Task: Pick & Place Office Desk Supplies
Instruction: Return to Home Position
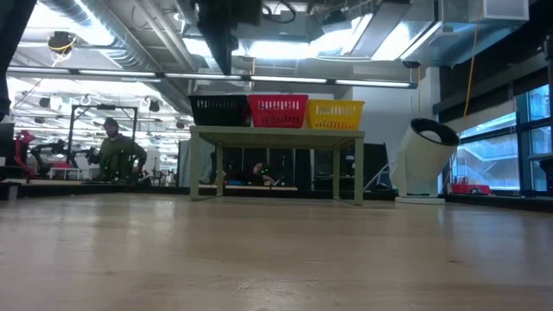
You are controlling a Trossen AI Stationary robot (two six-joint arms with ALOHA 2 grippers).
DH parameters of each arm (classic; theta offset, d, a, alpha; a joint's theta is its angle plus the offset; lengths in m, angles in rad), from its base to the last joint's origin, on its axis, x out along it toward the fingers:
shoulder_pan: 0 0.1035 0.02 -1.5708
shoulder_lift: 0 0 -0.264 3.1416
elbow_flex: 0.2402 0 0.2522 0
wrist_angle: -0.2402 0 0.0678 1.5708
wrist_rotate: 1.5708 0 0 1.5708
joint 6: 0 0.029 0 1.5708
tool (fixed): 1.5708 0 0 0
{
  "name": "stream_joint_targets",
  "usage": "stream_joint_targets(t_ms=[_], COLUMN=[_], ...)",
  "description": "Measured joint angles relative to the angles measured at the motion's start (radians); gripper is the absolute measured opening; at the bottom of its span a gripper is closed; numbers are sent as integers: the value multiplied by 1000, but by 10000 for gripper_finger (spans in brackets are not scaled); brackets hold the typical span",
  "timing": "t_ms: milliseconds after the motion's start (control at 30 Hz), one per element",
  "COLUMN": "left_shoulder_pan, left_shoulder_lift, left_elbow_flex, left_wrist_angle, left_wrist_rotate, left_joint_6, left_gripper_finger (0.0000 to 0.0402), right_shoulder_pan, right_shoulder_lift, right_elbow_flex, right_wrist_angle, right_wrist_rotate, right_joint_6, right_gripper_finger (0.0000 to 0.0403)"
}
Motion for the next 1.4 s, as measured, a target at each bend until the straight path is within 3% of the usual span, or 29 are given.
stream_joint_targets(t_ms=[267,533,633,800,1133,1233,1400], left_shoulder_pan=[0,-20,-43,-84,-154,-174,-217], left_shoulder_lift=[-82,-354,-475,-647,-925,-991,-1069], left_elbow_flex=[171,121,9,-301,-928,-1061,-1188], left_wrist_angle=[-17,270,419,624,1185,1336,1448], left_wrist_rotate=[201,261,237,201,221,216,182], left_joint_6=[-132,-307,-346,-422,-594,-643,-668], left_gripper_finger=[169,169,169,169,169,169,169], right_shoulder_pan=[0,-1,-1,-1,-1,-1,-3], right_shoulder_lift=[-95,-237,-315,-479,-761,-832,-932], right_elbow_flex=[0,-40,-130,-401,-1027,-1182,-1404], right_wrist_angle=[-27,-247,-267,-231,240,370,612], right_wrist_rotate=[97,290,341,360,291,272,255], right_joint_6=[-27,31,76,224,321,347,351], right_gripper_finger=[196,196,195,183,160,159,159])
